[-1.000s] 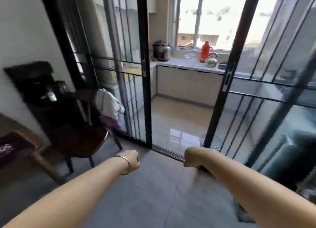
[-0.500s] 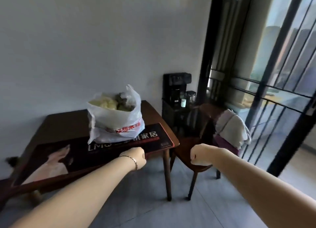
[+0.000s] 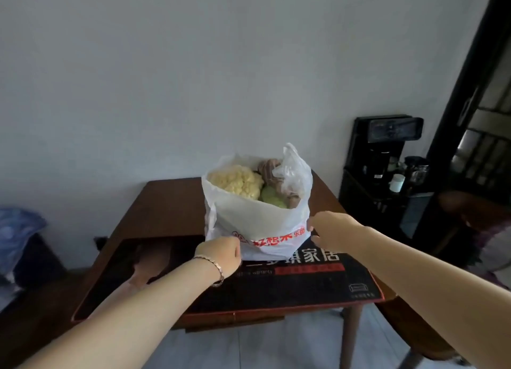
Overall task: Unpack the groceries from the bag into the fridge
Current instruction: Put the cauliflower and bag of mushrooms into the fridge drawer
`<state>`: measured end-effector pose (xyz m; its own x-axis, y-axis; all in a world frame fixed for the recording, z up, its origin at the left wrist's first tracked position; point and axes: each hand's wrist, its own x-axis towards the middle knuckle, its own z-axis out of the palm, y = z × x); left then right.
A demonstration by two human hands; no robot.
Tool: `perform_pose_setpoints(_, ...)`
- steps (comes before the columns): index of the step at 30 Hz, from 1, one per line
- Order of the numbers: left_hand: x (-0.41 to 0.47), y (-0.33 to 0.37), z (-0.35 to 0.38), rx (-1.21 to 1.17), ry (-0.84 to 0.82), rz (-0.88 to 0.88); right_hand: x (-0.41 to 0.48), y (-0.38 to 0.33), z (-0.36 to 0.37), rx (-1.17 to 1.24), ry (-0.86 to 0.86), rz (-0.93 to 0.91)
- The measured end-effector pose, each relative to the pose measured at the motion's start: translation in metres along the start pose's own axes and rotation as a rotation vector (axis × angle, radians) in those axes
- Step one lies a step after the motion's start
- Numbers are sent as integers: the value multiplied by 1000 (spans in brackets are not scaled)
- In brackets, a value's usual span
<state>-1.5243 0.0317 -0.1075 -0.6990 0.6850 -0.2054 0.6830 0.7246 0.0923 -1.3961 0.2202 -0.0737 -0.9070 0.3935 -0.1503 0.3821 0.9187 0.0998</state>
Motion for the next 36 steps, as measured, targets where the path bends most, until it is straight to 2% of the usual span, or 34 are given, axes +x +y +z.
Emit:
perform_pose_setpoints(3,55,-1,-21,-18,67,-42,71,10,-30,-6,232,-89)
perform_pose_setpoints(6,101,-5,-42,-103,152,-29,143,19,-55,53,339,-138)
perform_pose_setpoints(9,138,-12,-52,-161,228,7,202,22,-56,144,280,-151)
perform_pose_setpoints(12,168,-19,-56,-195,285,61,236,31,-29,89,90,-142)
perform_pose_setpoints(15,197,-30,-60,-165,337,147,245,51,1,95,-1,19)
perform_pose_setpoints(19,231,-46,-59,-92,297,254,249,64,18,561,-69,327)
perform_pose_setpoints(21,249,-54,-57,-23,202,261,258,54,18,808,-35,501)
perform_pose_setpoints(23,269,-64,-53,1,125,283,272,42,18,924,10,625)
perform_pose_setpoints(26,274,-70,-49,53,109,319,275,29,15,949,94,570)
perform_pose_setpoints(29,279,-77,-46,106,111,353,277,19,7,920,170,606)
perform_pose_setpoints(33,282,-79,-50,129,82,390,266,25,-28,900,411,592)
perform_pose_setpoints(36,286,-79,-60,118,138,449,247,23,-70,671,530,495)
